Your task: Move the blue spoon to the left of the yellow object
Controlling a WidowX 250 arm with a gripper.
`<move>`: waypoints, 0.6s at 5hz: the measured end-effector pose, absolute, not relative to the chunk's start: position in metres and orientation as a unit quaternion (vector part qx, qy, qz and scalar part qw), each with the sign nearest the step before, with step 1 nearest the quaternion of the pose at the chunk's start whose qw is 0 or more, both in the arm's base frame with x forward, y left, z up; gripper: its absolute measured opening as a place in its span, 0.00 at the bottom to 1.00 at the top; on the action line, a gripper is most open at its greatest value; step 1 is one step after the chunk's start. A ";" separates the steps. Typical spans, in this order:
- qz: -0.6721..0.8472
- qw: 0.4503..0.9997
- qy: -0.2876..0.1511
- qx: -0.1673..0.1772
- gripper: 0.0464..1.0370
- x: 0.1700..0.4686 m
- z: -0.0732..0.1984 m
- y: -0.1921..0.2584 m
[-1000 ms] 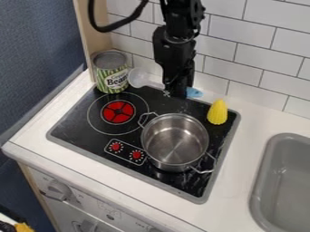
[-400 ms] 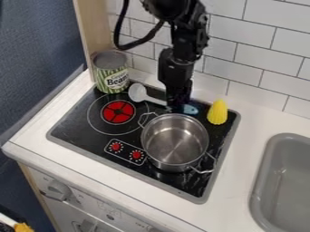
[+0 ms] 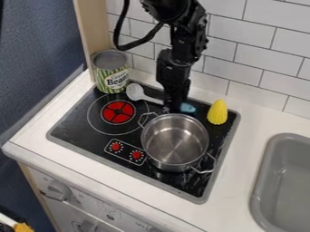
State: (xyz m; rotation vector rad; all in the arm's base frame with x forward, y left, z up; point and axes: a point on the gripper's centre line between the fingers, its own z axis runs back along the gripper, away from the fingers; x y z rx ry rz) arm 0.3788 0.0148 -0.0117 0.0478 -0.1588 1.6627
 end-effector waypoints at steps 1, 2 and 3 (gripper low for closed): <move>0.737 0.672 -0.066 0.021 0.92 0.377 -0.011 0.014; 0.733 0.677 -0.073 0.004 0.97 0.381 0.004 0.014; 0.727 0.682 -0.084 -0.018 0.96 0.386 0.023 0.012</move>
